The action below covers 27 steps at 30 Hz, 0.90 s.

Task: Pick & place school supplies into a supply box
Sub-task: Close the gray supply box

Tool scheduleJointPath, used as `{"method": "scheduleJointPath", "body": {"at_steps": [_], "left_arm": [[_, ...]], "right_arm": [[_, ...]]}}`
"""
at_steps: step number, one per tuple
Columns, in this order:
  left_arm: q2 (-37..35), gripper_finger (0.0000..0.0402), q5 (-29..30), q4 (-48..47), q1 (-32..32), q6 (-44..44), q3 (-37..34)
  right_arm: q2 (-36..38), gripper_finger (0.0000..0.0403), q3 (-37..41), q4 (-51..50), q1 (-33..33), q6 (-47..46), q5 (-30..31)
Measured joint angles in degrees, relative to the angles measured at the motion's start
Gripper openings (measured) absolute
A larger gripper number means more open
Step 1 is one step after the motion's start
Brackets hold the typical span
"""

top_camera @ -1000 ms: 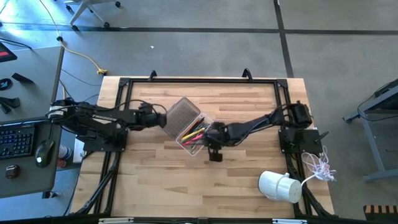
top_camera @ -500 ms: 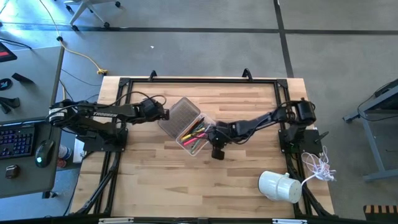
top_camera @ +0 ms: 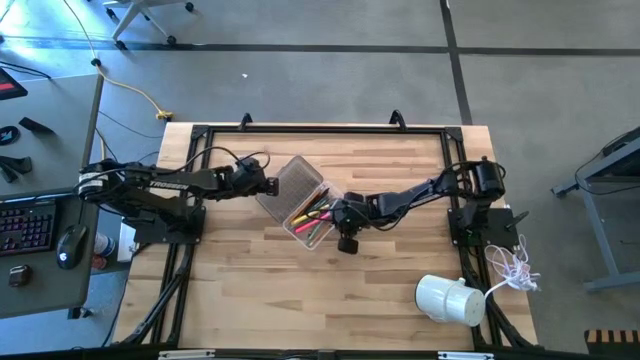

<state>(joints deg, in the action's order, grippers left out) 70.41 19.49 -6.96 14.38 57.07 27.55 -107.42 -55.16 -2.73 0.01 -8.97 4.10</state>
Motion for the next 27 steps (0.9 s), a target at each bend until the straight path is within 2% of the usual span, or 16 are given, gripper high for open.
{"method": "scheduleJointPath", "body": {"at_steps": [4,7,13,15,18,22,27], "left_arm": [[0.0,0.0024,0.4,0.1,-1.6,0.2,0.0],[-0.2,0.0017,1.0,0.0,-2.3,0.2,0.7],[-1.0,0.0013,0.8,2.0,-2.4,-2.1,4.9],[-1.4,0.0019,-0.8,2.4,-2.5,-4.0,7.1],[-1.5,0.002,-6.6,3.1,-3.1,-7.4,10.8],[-1.0,0.0013,-10.3,1.7,-6.5,-11.5,15.5],[-0.6,0.0014,-8.4,0.8,-13.2,-13.4,19.3]], "right_arm": [[0.0,0.0,0.0,-0.1,0.0,0.0,-0.5],[0.0,0.0,0.0,-0.3,0.0,-0.1,-0.7],[0.0,0.0,-0.1,-0.3,0.0,-2.4,-0.8],[0.0,0.0,-0.1,-0.2,0.0,-2.4,-0.8],[0.0,0.0,-0.2,0.0,0.0,-2.5,-0.5],[0.0,0.0,-0.3,1.2,-0.1,-2.5,0.6],[0.0,0.0,-0.3,1.6,-0.2,-2.6,6.0]]}}
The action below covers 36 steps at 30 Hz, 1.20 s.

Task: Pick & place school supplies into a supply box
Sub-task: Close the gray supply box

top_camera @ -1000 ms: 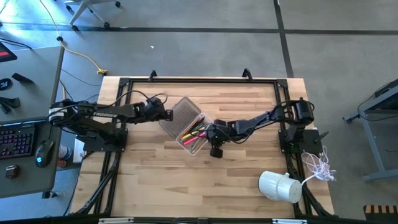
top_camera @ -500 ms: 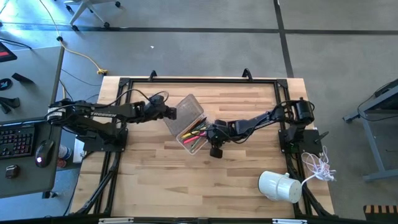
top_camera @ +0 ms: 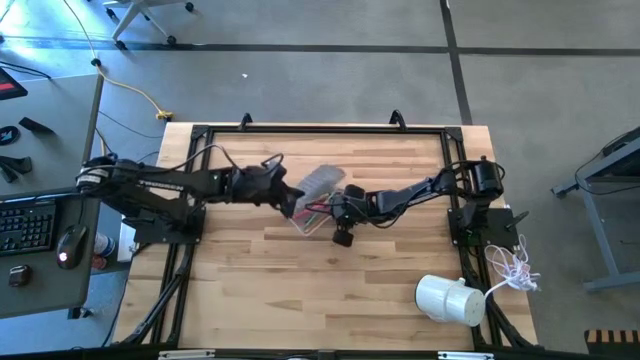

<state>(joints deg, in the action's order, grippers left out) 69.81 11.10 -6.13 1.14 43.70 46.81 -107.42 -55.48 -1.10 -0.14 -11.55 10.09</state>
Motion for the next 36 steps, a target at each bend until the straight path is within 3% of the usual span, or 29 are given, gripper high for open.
{"method": "scheduleJointPath", "body": {"at_steps": [6,9,18,20,24,29,31,36], "left_arm": [[0.0,0.0014,6.2,-0.3,-6.3,0.0,0.4],[0.0,0.0014,9.2,-0.4,-8.4,0.0,0.4],[3.5,0.0016,13.8,-4.1,-10.7,4.1,0.4],[5.5,0.0015,13.7,-4.4,-10.7,4.6,0.4],[10.2,0.0019,13.4,-2.4,-10.7,5.9,0.3],[16.9,0.002,11.5,2.6,-10.6,7.7,0.3],[19.0,0.0018,10.0,4.6,-10.6,7.8,0.4],[21.9,0.0023,7.7,7.2,-10.6,7.7,0.4]], "right_arm": [[0.0,0.0,0.0,-0.1,0.6,-1.8,-0.2],[0.0,0.0,0.0,-1.5,2.0,-3.3,-4.2],[3.4,0.0,0.1,-4.6,7.4,-5.8,-8.0],[6.4,0.0,0.1,-3.6,8.3,-3.2,-6.1],[11.8,0.0,0.0,-2.1,9.0,4.0,4.8],[15.6,0.0,0.0,-0.1,4.5,7.1,14.9],[15.8,0.0,0.0,-0.3,1.5,5.2,16.3],[13.7,0.0,0.0,1.1,-5.9,0.3,5.2]]}}
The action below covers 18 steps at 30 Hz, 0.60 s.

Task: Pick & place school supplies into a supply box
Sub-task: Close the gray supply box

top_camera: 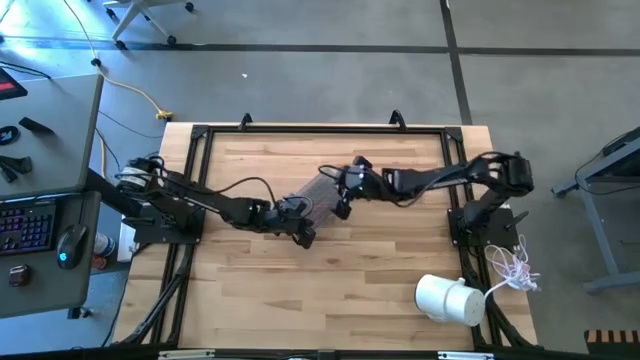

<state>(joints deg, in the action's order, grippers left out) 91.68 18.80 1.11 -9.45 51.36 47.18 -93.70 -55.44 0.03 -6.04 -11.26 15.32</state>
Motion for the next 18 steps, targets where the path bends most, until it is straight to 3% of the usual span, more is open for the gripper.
{"method": "scheduleJointPath", "body": {"at_steps": [10,18], "left_arm": [[0.2,0.0021,-0.4,-0.9,0.0,-0.3,0.1],[0.2,0.0024,-0.2,-1.0,0.0,-0.3,0.1]], "right_arm": [[-8.7,0.0,0.0,3.3,-3.1,-0.7,0.9],[-10.6,0.0,-0.2,4.7,-2.9,-1.9,1.5]]}}
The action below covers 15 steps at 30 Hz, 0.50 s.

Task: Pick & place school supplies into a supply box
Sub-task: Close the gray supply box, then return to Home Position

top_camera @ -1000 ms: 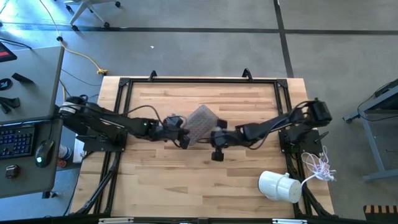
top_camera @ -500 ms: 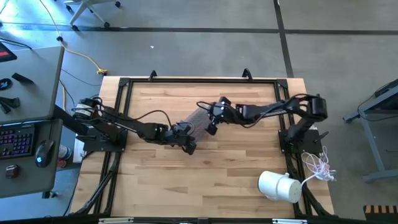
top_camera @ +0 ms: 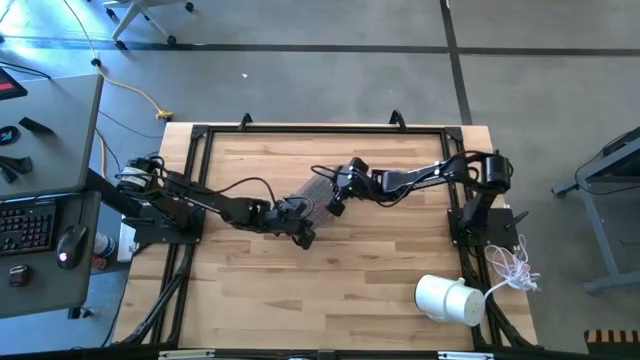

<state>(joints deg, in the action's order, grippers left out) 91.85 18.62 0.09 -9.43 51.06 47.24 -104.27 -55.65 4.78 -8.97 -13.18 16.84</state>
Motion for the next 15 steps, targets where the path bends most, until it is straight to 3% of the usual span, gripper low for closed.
{"method": "scheduleJointPath", "body": {"at_steps": [9,15], "left_arm": [[-5.0,0.0036,-2.8,3.2,0.0,-4.9,-0.1],[-15.0,0.0029,-0.6,-4.8,0.0,-11.5,0.0]], "right_arm": [[9.6,0.0,0.3,0.1,3.3,5.5,-1.8],[20.2,0.0,0.3,-5.6,8.4,11.4,-1.4]]}}
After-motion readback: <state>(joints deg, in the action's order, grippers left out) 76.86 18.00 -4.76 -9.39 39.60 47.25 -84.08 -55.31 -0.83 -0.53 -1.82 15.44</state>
